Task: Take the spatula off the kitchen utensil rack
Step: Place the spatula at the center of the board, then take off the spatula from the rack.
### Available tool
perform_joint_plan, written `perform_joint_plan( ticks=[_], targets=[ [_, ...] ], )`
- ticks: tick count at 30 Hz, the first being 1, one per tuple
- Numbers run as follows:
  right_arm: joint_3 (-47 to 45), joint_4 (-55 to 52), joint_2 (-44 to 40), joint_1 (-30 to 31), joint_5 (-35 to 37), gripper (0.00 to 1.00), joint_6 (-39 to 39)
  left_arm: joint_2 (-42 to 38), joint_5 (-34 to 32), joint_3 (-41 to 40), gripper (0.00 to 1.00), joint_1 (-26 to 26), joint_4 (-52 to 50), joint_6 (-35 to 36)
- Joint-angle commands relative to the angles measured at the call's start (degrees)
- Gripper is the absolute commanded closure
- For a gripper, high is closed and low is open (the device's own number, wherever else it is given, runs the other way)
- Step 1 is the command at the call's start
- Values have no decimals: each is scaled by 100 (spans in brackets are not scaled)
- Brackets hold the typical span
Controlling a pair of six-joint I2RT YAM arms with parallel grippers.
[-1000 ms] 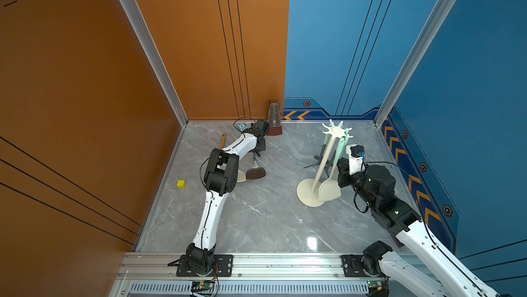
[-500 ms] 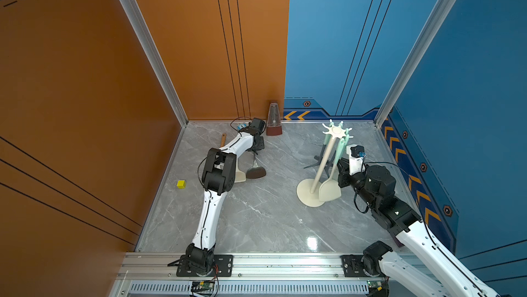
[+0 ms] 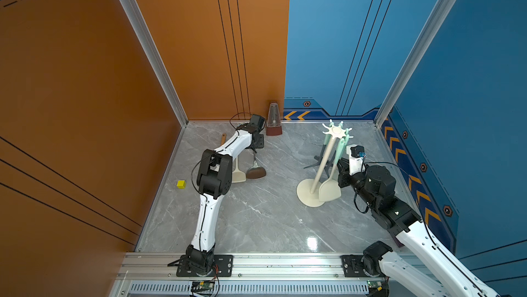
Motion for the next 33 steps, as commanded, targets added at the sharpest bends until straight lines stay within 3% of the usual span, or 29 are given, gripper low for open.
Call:
perform_joint_plan(
  ticks=[1,5,10,17,25,27,30,33],
  targets=[
    [-210,-797,41,22,139,85,117,-427,288,-185,48,-73,-139,170],
    [-232,-831,0,22,158,85,124,-747,648,-356,41,-112,-131,223],
    [-241,-848,-36,21,158,85,122,-1254,1652,-693,41,-151,-108,448],
    [-254,-835,-55,31,170,85,141,-2025,2276,-1502,40,-276,504,523],
    [-220,-847,-39,39,165,86,122,-3230,3964,-3011,39,-419,2311,957],
    [-210,-845,-38,35,154,87,124,-3606,4300,-3629,38,-458,3236,875],
    [-202,-847,-42,43,162,90,133,-4103,4544,-4483,35,-497,4400,586],
    [-190,-855,-35,55,156,90,134,-4410,4493,-4755,35,-697,4507,742]
  ],
)
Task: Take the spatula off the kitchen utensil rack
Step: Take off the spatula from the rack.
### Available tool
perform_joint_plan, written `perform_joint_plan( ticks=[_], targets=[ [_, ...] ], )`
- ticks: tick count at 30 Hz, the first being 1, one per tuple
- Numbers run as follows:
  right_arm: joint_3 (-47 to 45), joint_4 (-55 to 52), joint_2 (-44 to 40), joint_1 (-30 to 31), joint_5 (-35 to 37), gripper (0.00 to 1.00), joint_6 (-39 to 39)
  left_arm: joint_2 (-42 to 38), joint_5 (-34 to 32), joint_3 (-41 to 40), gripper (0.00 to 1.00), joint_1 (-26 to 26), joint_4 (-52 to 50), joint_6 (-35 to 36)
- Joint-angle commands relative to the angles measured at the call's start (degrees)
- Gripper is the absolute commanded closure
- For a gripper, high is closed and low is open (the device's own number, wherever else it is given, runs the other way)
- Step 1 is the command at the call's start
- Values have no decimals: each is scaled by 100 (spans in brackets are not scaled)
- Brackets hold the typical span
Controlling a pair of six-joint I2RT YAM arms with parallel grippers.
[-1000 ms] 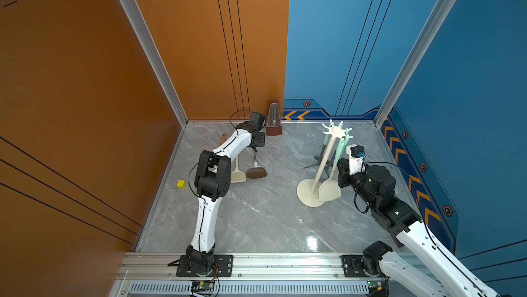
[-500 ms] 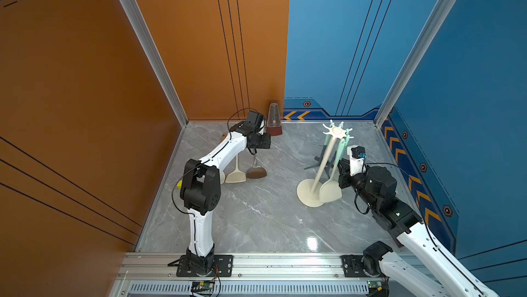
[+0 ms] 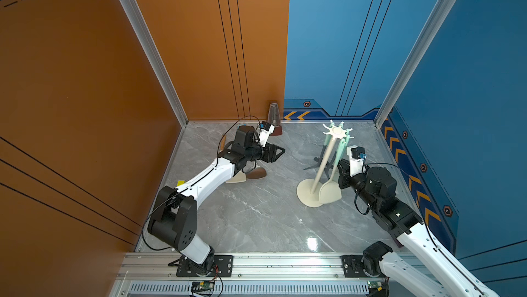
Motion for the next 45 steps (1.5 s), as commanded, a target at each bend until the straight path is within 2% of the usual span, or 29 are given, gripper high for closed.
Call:
perform_joint_plan(
  ticks=[1,15,19,27,35,45],
  targets=[
    [-152,-805,72,18,157,90,132,-343,348,-249,35,-194,897,109],
    [-45,-807,179,22,133,97,80,-842,596,28,35,-1035,1078,484],
    [7,-810,217,22,124,100,58,-896,559,101,36,-1267,1157,521],
    [38,-798,279,31,101,100,58,-1033,154,120,38,-1774,1205,661],
    [31,-762,280,24,101,100,54,-801,-158,333,44,-2144,1262,709],
    [-187,-711,76,31,171,100,89,-158,-67,898,50,-2351,1480,485]
  ],
)
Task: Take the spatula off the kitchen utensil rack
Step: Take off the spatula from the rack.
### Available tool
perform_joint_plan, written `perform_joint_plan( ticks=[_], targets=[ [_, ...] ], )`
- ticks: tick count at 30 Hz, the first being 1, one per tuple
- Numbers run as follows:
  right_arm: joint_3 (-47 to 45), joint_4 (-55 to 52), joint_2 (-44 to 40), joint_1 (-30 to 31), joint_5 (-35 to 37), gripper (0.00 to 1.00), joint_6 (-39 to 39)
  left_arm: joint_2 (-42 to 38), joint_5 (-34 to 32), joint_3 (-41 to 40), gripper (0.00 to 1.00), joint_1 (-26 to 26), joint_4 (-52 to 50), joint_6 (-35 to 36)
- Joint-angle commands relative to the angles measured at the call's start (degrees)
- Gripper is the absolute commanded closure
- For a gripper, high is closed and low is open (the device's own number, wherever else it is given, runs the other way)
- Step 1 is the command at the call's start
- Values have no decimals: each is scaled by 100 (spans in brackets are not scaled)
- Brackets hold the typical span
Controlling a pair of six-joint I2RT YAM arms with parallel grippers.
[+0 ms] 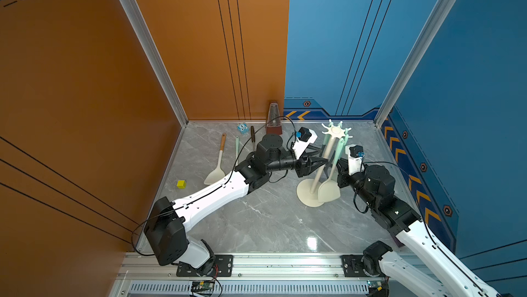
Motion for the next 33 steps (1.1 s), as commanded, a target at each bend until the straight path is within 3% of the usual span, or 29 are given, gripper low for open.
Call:
perform_joint_plan(
  ticks=[1,12,33],
  targets=[
    [-270,-706,-50,0,179,100,93,144,-18,260,51,-120,123,-72],
    [-622,-371,-350,0,197,100,98,283,-64,300,60,-336,361,-122],
    [-747,-217,-440,-9,132,100,117,804,-161,704,66,-441,360,-229]
  ],
)
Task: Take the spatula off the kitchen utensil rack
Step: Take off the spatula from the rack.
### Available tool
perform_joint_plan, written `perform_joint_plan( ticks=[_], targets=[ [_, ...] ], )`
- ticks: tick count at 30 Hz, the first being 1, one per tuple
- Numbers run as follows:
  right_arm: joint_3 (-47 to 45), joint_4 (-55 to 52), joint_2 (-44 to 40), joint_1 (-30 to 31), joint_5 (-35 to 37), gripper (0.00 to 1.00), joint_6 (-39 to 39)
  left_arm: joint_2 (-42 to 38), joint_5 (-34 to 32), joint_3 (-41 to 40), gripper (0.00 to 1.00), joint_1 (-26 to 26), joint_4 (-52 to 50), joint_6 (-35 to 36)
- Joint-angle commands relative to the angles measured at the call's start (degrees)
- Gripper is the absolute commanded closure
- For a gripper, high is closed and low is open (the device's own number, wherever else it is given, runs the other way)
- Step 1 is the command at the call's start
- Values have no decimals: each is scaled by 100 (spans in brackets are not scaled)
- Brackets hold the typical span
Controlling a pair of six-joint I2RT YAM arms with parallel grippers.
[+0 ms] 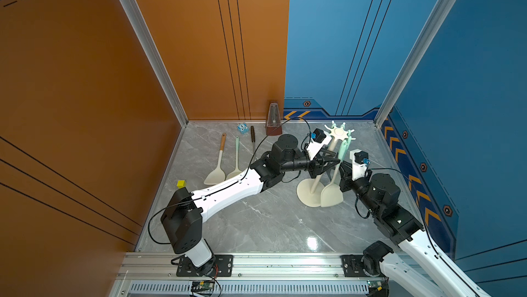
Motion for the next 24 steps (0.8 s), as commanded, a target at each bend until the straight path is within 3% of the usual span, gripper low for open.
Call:
perform_joint_plan(
  ticks=[1,15,24],
  targets=[
    [-229,-609,115,-13,132,100,115,86,-30,204,67,-83,122,-49],
    [-243,-581,147,-17,134,100,115,328,19,453,71,-239,119,-116],
    [-245,-590,157,-30,147,100,116,322,165,519,92,-271,122,-109]
  ],
)
